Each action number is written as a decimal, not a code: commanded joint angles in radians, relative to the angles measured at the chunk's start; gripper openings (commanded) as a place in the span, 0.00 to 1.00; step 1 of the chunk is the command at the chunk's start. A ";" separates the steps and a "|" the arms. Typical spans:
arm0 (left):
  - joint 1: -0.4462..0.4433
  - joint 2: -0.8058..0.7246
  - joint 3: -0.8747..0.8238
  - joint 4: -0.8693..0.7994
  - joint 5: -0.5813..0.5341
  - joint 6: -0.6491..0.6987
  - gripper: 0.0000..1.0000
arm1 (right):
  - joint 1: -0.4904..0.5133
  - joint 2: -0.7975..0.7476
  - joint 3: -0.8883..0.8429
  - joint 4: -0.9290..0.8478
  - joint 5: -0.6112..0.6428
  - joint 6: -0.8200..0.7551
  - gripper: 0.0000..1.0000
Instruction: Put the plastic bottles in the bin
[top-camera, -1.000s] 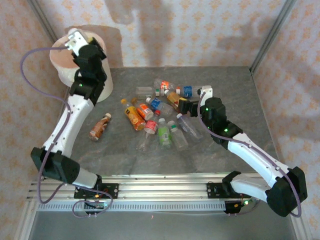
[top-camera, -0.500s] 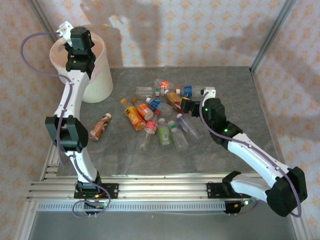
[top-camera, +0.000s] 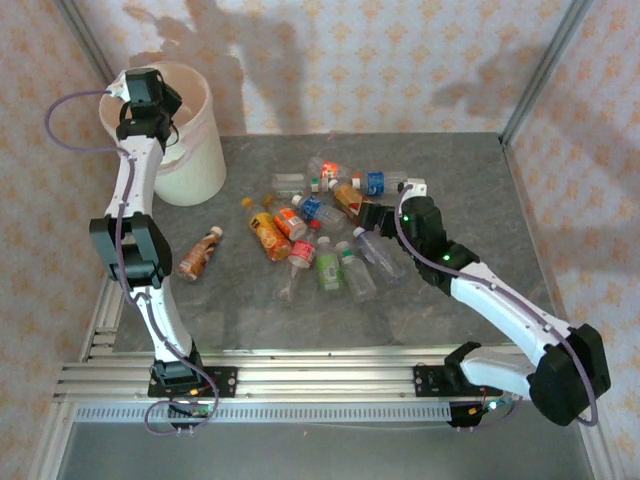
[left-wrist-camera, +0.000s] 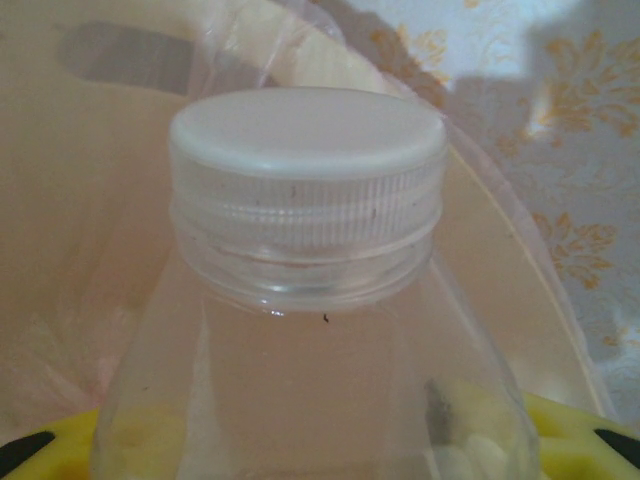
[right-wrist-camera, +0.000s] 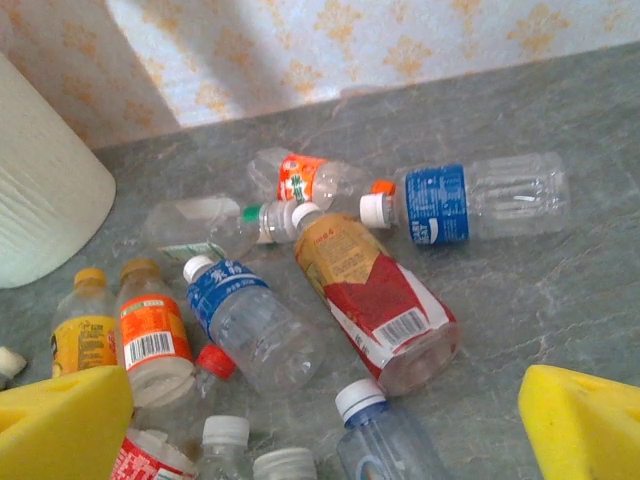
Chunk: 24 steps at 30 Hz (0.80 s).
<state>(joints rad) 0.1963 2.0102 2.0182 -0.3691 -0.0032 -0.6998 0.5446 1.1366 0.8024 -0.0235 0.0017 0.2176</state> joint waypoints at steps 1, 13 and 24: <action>-0.006 -0.111 -0.071 -0.073 0.006 -0.055 0.51 | 0.003 0.021 0.040 -0.017 -0.023 0.018 0.99; -0.005 -0.319 -0.302 -0.057 0.046 -0.086 0.57 | 0.002 0.107 0.087 -0.014 -0.068 -0.028 0.99; -0.006 -0.156 -0.181 -0.019 0.226 -0.128 0.63 | 0.003 0.139 0.098 0.018 -0.078 0.022 0.99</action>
<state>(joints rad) 0.1944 1.8187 1.7855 -0.4137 0.1371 -0.7986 0.5446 1.2713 0.8680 -0.0235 -0.0723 0.2176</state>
